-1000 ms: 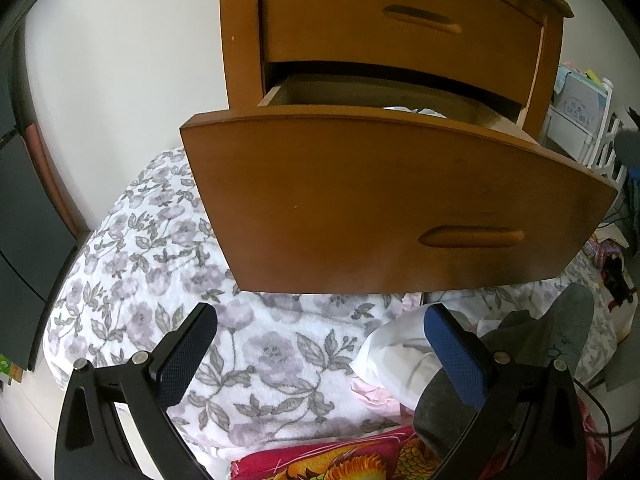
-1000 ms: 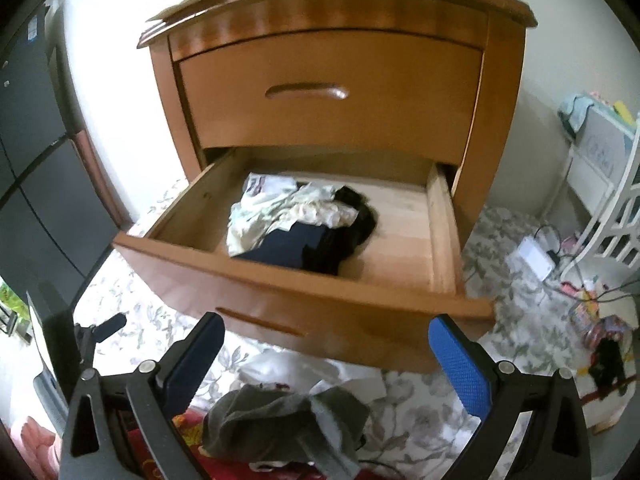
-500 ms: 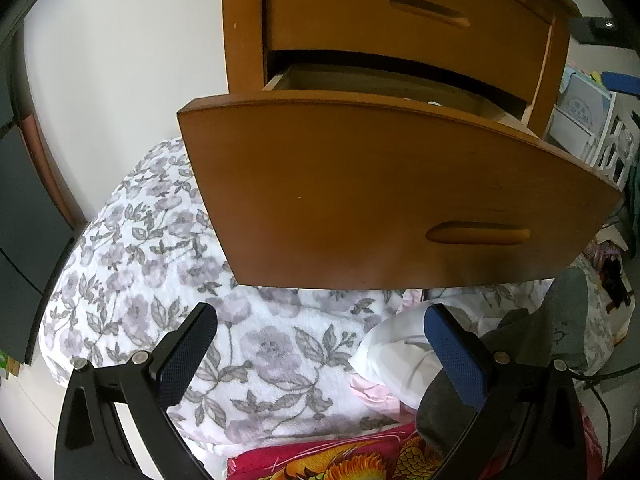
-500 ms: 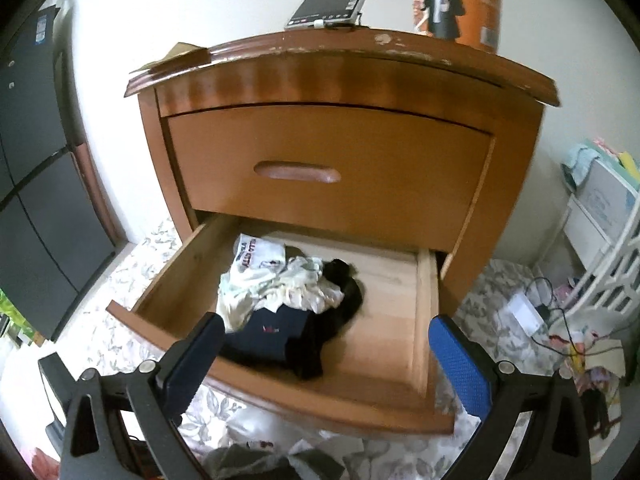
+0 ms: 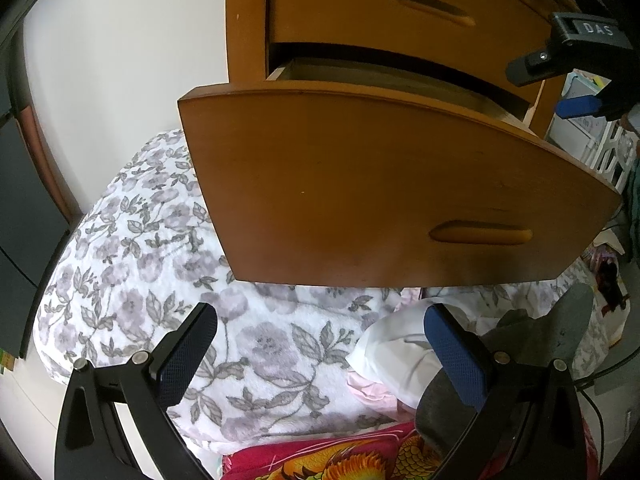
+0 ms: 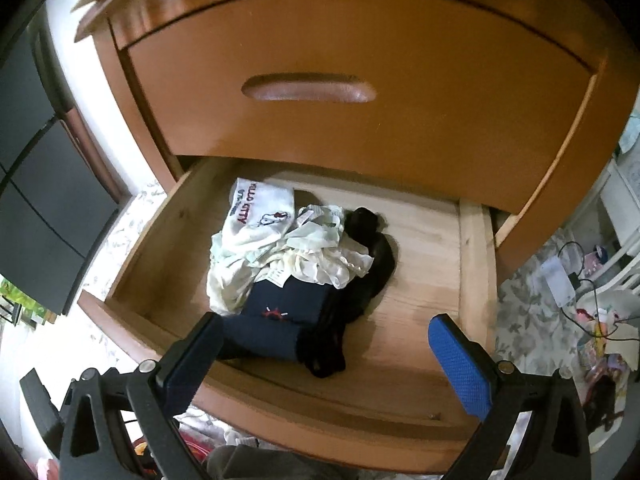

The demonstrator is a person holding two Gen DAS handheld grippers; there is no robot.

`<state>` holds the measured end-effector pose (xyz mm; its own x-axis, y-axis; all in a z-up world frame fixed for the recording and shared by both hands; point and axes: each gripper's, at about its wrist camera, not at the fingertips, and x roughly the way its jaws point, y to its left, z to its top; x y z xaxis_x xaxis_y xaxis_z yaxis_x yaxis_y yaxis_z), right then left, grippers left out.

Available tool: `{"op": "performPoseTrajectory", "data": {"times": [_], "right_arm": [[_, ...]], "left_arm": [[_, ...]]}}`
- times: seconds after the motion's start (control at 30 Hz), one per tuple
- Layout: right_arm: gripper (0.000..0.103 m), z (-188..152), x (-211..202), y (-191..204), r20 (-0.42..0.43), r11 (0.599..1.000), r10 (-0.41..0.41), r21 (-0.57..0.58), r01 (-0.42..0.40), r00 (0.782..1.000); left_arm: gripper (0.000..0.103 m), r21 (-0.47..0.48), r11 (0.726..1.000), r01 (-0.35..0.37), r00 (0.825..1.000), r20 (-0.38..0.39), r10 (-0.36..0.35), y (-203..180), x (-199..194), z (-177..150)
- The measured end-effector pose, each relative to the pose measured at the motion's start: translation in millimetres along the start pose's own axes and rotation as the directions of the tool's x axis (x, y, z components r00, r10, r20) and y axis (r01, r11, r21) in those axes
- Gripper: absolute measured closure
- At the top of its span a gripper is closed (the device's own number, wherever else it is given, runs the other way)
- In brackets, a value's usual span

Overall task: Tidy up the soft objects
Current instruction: 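Move the open right tool back into the drawer toward the white sock, then close the right tool on the white Hello Kitty sock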

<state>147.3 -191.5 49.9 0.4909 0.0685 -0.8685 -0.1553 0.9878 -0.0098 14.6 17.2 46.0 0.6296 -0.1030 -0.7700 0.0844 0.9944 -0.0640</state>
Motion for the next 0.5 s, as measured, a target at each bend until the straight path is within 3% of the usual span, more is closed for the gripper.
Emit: {"op": "performPoseTrajectory", "data": {"times": [0.5], "right_arm": [[0.0, 24, 44, 0, -0.15, 1.0, -0.017, -0.005, 0.016, 0.989]], "left_arm": [[0.0, 0.001, 1.0, 0.01, 1.0, -0.009, -0.01, 0, 3, 0]]}}
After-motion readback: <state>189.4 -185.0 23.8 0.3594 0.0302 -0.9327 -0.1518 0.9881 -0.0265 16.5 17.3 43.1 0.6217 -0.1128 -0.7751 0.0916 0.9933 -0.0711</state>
